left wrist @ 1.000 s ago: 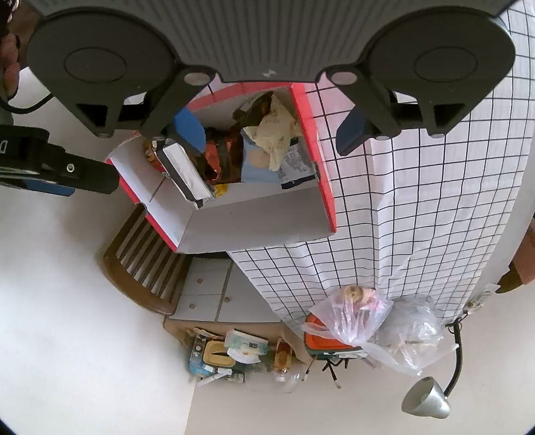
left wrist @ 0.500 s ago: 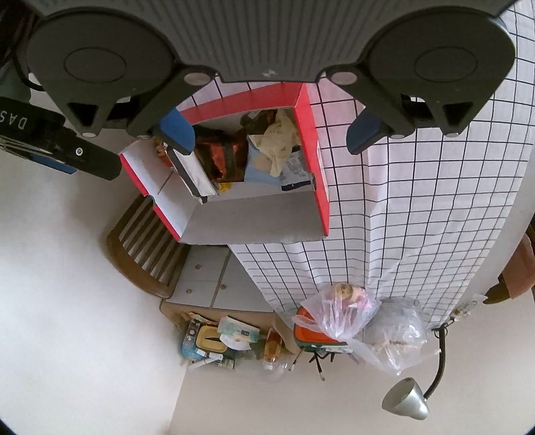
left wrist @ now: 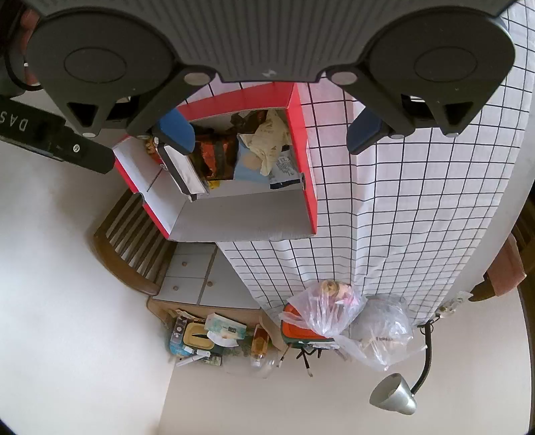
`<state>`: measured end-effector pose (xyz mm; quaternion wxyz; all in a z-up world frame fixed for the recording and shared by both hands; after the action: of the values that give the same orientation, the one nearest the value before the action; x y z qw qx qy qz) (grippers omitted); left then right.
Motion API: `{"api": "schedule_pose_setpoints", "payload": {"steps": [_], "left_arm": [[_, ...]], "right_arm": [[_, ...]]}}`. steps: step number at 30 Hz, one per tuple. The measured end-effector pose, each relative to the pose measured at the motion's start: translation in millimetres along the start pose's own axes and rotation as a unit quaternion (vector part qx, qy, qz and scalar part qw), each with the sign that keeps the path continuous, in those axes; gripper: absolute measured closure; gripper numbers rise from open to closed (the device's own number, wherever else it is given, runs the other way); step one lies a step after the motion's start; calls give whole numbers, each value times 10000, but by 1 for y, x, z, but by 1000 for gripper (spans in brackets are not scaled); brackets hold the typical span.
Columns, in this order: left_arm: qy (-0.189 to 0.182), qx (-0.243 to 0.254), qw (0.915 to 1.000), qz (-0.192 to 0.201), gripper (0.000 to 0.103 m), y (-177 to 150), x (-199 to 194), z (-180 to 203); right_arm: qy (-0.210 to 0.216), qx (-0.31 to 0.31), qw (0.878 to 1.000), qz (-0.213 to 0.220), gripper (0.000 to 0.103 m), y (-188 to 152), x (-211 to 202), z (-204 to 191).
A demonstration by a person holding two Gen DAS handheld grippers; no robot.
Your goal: Organize snacks
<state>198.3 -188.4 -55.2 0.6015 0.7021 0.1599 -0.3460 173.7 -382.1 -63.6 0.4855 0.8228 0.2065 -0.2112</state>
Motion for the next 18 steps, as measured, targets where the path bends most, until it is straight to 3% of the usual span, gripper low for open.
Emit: {"api": "schedule_pose_setpoints", "payload": {"steps": [18], "left_arm": [[9, 53, 9999, 101, 5, -1, -10, 4]], "right_arm": [[-49, -81, 9999, 107, 0, -3, -8, -3]]}}
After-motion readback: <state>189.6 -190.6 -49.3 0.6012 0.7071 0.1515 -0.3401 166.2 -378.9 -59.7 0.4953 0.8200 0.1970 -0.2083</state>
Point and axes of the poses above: each gripper's, at about its wrist camera, not at the fingertips, and x roughly the way its jaws point, z to its right, y to its top, the point moved 6 cm from there along x, roughly the way its jaws point, and after that the axes turned 15 degrees about x, right-handed, at the moved point
